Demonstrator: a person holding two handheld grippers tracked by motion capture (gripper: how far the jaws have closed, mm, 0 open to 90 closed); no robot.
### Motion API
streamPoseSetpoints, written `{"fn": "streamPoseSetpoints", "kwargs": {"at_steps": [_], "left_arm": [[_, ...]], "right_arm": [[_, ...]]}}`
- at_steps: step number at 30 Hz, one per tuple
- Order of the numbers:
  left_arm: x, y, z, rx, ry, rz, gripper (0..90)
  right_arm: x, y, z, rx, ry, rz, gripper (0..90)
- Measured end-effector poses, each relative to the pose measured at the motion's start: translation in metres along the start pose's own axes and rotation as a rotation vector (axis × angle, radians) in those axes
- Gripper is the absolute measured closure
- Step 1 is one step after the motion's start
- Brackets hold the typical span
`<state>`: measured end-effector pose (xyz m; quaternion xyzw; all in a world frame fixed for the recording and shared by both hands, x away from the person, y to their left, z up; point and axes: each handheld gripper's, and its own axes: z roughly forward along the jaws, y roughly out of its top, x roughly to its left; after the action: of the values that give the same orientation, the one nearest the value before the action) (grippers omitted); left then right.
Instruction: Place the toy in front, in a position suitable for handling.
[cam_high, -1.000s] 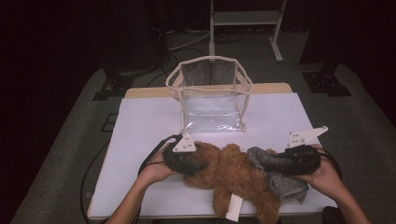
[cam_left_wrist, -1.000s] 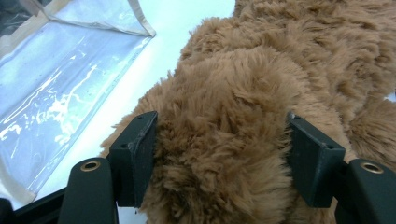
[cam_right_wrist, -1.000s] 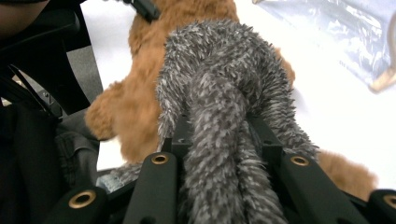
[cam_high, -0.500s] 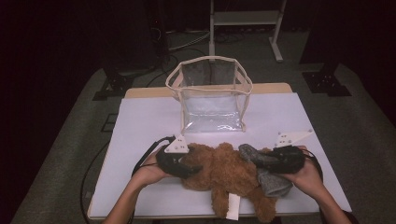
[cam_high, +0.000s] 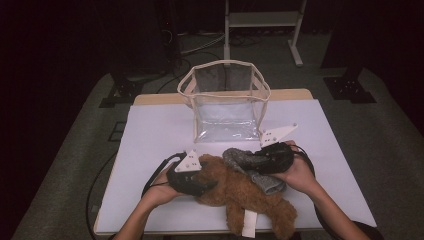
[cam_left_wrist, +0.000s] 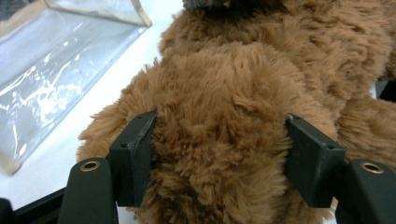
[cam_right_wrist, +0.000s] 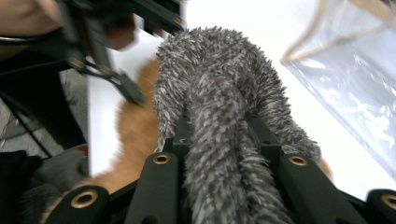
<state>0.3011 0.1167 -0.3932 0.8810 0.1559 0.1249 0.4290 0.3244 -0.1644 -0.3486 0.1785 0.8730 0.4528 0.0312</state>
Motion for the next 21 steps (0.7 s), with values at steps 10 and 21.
{"fn": "streamPoseSetpoints", "kwargs": {"at_steps": [10, 21], "left_arm": [[0.007, 0.014, 0.009, -0.013, 0.027, -0.008, 32.7], [0.017, 0.008, -0.007, -0.052, -0.105, -0.003, 31.3]], "right_arm": [[0.041, -0.030, -0.024, 0.055, -0.063, -0.027, 69.2], [0.008, -0.049, -0.034, 0.035, -0.095, 0.041, 70.3]]}}
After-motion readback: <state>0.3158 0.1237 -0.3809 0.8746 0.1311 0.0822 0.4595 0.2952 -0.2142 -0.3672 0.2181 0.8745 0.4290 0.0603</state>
